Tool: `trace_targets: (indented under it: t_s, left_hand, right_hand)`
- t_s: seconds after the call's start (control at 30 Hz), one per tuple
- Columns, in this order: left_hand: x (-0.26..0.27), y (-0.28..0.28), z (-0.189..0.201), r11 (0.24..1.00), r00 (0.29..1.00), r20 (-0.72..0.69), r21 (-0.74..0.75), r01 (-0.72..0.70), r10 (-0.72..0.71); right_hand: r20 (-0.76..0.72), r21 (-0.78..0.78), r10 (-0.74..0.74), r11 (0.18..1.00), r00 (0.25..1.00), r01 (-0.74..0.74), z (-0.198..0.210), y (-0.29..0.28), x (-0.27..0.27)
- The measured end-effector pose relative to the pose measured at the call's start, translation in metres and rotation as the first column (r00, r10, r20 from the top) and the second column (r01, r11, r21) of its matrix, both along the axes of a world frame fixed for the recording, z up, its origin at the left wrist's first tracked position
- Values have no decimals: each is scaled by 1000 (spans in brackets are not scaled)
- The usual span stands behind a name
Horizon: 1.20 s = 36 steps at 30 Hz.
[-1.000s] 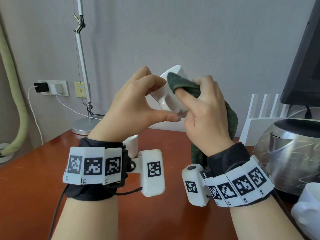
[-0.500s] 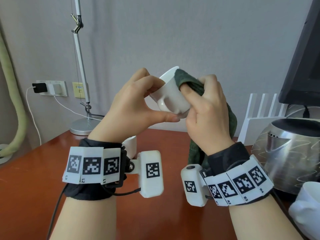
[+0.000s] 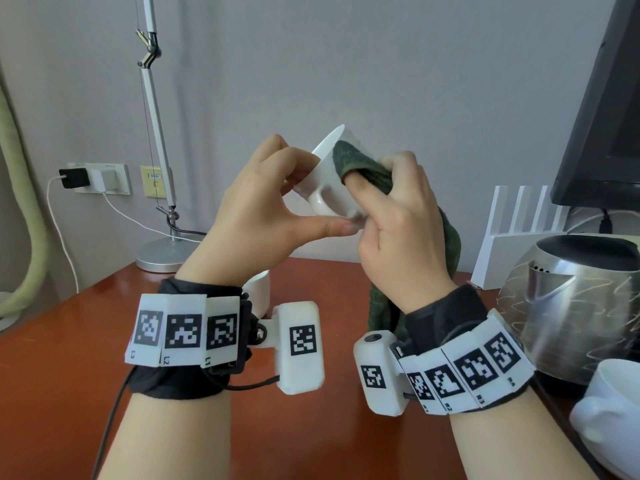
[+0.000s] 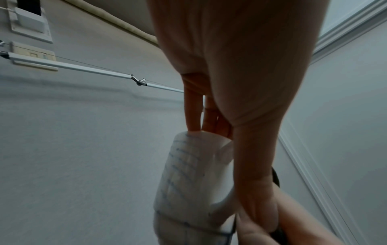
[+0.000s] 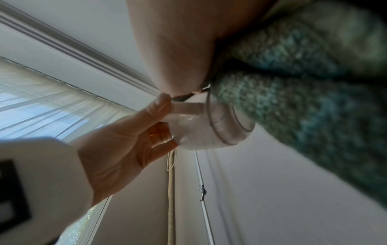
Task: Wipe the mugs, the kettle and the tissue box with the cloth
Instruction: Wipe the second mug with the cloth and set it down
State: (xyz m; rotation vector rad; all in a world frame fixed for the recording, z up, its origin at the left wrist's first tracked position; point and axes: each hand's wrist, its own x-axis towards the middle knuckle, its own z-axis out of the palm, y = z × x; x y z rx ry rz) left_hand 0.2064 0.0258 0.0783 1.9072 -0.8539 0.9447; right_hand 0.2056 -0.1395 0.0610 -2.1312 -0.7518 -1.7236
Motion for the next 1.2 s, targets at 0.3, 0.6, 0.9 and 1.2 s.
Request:
trace_targets:
  t_s: [0.3,0.6,0.9,1.2]
  left_hand:
    - [1,7,1,987,990,0,-73,-140,140]
    - [-2,4,1,989,991,28,-67,-129,131]
    - [0,8,1,980,990,33,-145,-134,140]
    - [9,4,-3,930,998,-60,-368,-14,-8]
  right_hand:
    - [-50,77,-21,997,999,25,-8,-2,5]
    - [-15,33,13,999,1000,-12,-8,1,6]
    - [-25,89,-1,996,1000,4,-12,-4,12]
    - [8,108,1,994,1000,-2,-15,-7,14]
